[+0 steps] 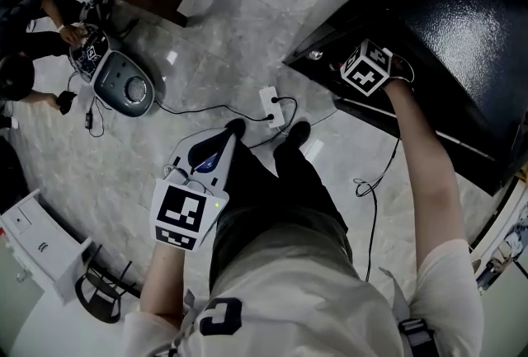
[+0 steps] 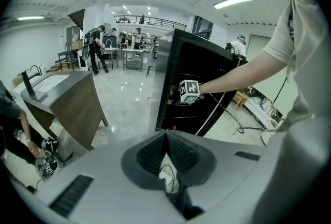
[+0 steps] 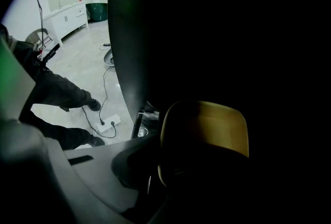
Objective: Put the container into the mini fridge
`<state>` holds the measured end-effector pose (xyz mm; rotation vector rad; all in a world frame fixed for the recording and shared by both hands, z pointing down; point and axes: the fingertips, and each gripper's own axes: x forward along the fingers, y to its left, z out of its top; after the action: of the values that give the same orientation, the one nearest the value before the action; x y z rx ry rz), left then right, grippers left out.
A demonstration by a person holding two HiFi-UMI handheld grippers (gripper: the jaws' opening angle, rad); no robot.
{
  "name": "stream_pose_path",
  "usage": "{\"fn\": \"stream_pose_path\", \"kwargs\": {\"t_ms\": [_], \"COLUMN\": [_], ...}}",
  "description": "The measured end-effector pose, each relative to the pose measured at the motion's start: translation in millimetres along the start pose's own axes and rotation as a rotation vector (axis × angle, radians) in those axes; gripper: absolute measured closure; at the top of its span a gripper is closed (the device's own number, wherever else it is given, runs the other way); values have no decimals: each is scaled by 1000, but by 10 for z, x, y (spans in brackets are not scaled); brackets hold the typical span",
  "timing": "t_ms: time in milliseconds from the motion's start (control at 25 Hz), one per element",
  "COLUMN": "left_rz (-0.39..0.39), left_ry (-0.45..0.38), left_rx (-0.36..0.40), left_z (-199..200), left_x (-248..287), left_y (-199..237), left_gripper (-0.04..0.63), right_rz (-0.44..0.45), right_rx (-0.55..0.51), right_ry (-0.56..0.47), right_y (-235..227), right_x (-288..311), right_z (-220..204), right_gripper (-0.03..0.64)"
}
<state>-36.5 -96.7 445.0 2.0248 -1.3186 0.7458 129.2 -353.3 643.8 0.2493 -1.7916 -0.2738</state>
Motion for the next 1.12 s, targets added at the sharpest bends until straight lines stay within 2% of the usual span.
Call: {"fn": "stream_pose_path", "kwargs": {"t_ms": [200,360,520,560,640,800,960,1120], "left_rz": [24,37,71,74,76,100,94,97], "left_ry": [5,-7,-24,-35,-48,-41,-63,-93], "left_rx": [-6,-9,-16,-18,-23,-33,-15,3], "left_z": [67,-33,-96,-89,-97,-103,123,324], "left_x": [61,-51,-198,-217,-301,-441,-371,-300], "left_y": [42,140,282,314,375,410,312,170], "left_gripper": [540,540,540,540,540,540,540,540], "right_rz": [0,-14,-89,-120,-168,-182,-216,-214], "right_rx": [-16,-6,-4,-2,8,31,108,204], "right_ry": [0,12,3,-3,-19,-77,-137,-218], "right_y": [-150,-70,-101,-161,-236,-206,-349,-248], "right_x": [119,107,-42,-104,-209,-324,-572,-771], "right_z": [-77,-90,8,11,44,225,172,127], "right_gripper": [583,583,579,564,478,433,433,433]}}
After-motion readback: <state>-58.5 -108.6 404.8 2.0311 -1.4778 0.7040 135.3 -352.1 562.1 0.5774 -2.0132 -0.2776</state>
